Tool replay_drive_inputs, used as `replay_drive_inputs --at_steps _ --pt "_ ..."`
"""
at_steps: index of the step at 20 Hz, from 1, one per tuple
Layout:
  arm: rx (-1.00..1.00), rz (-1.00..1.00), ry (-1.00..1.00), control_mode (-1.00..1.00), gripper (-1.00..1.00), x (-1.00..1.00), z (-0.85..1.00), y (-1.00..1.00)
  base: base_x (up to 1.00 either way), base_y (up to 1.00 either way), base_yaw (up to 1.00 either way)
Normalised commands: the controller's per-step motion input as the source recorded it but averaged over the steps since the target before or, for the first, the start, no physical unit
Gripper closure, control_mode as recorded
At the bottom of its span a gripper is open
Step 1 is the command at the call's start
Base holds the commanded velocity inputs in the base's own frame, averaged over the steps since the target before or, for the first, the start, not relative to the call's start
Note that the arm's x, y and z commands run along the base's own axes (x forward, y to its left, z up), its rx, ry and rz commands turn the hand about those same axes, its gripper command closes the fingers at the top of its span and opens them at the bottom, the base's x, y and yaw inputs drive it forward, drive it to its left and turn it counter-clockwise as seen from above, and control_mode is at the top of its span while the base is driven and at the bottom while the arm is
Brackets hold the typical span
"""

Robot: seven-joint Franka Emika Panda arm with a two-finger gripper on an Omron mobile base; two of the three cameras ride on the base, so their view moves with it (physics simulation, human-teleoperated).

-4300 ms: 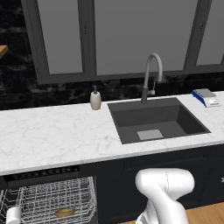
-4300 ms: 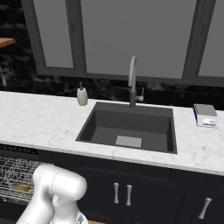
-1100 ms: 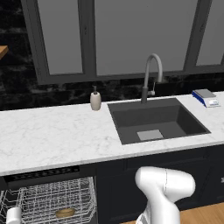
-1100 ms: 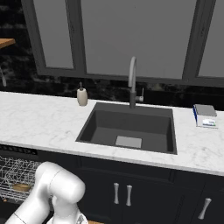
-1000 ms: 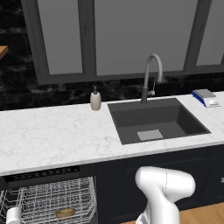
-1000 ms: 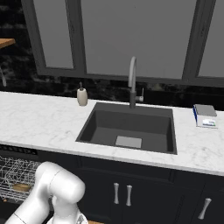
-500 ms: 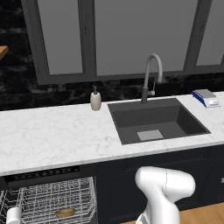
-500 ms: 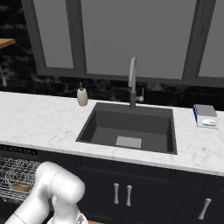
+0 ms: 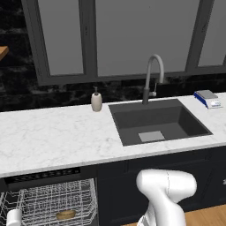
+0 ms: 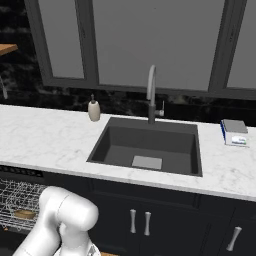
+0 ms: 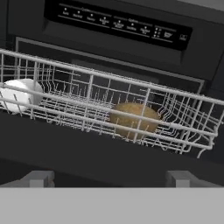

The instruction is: Pick up the cup and bowl from the counter, place them in the dishwasher, and close the dishwasher door.

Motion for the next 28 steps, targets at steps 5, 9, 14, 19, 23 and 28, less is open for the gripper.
replay_drive_inputs --at_steps 5,9,14,19,23,28 --pt "0.03 -0.17 -0.21 -1.00 -1.00 1.00 -0.50 -0.77 0.00 0.00 0.00" --pt "0.16 -0.18 -0.25 -1.00 -1.00 1.00 -0.57 -0.98 0.00 0.00 0.00" --pt "0.22 -0.22 -0.26 -1.00 -1.00 0.97 -0.63 -1.00 0.00 0.00 0.00" --pt "0.22 -0.21 -0.24 -1.00 -1.00 1.00 -0.64 -0.96 0.00 0.00 0.00" --pt "0.18 -0.21 -0.17 -1.00 -1.00 1.00 -0.64 -0.91 0.00 0.00 0.00" --pt "0.17 -0.23 -0.11 -1.00 -1.00 1.00 -0.71 -0.92 0.00 0.00 0.00"
